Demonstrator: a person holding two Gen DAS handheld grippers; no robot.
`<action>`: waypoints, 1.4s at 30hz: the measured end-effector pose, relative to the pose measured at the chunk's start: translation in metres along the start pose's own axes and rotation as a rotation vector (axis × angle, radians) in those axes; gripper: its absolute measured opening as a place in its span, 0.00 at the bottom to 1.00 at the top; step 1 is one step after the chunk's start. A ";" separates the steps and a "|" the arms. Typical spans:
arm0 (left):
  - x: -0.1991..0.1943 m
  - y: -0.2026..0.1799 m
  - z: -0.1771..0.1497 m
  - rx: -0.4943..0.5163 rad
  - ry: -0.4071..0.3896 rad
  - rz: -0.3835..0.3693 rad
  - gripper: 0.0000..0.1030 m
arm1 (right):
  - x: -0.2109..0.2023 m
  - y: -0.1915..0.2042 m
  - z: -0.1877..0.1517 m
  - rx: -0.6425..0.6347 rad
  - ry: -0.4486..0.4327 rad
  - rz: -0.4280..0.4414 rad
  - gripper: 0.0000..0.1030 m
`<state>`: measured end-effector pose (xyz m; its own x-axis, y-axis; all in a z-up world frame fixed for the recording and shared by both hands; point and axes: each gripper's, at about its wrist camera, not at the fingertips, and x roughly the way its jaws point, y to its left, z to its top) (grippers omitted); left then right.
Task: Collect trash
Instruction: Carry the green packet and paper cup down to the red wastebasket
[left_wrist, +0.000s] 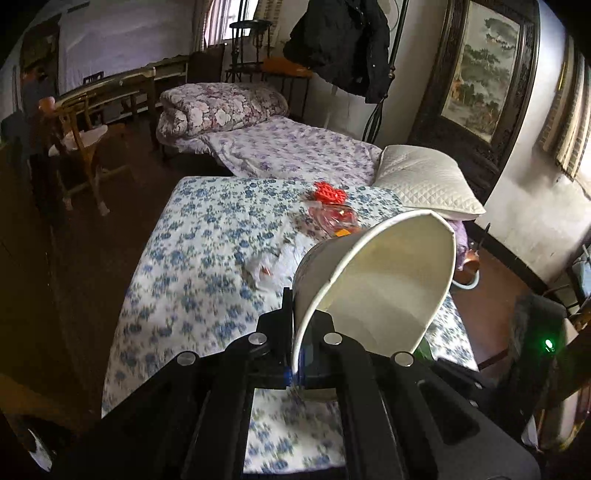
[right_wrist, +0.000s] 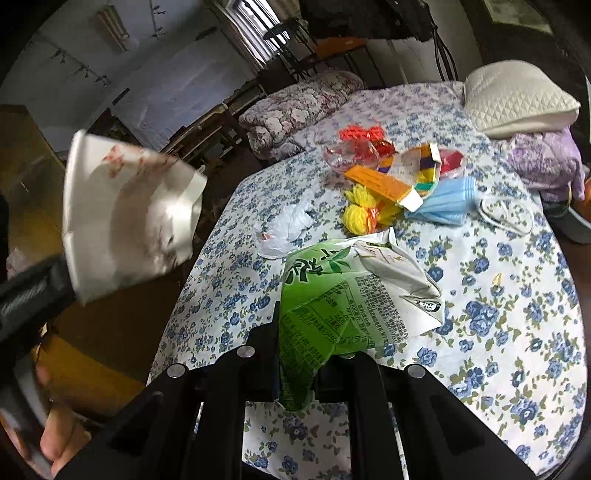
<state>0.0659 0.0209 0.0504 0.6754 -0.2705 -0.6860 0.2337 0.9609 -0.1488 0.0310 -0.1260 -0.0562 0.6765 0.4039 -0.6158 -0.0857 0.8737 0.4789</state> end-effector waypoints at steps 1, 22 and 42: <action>-0.006 -0.001 -0.003 -0.004 -0.005 -0.004 0.03 | -0.002 0.001 0.000 -0.002 -0.007 -0.003 0.12; -0.034 -0.146 -0.059 0.204 0.057 -0.208 0.03 | -0.198 -0.129 -0.065 0.163 -0.165 -0.309 0.12; 0.139 -0.388 -0.188 0.494 0.448 -0.298 0.03 | -0.202 -0.329 -0.174 0.560 0.015 -0.498 0.12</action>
<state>-0.0625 -0.3785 -0.1213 0.2077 -0.3641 -0.9079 0.7225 0.6828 -0.1085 -0.2046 -0.4481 -0.1987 0.5277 0.0040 -0.8494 0.6158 0.6870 0.3858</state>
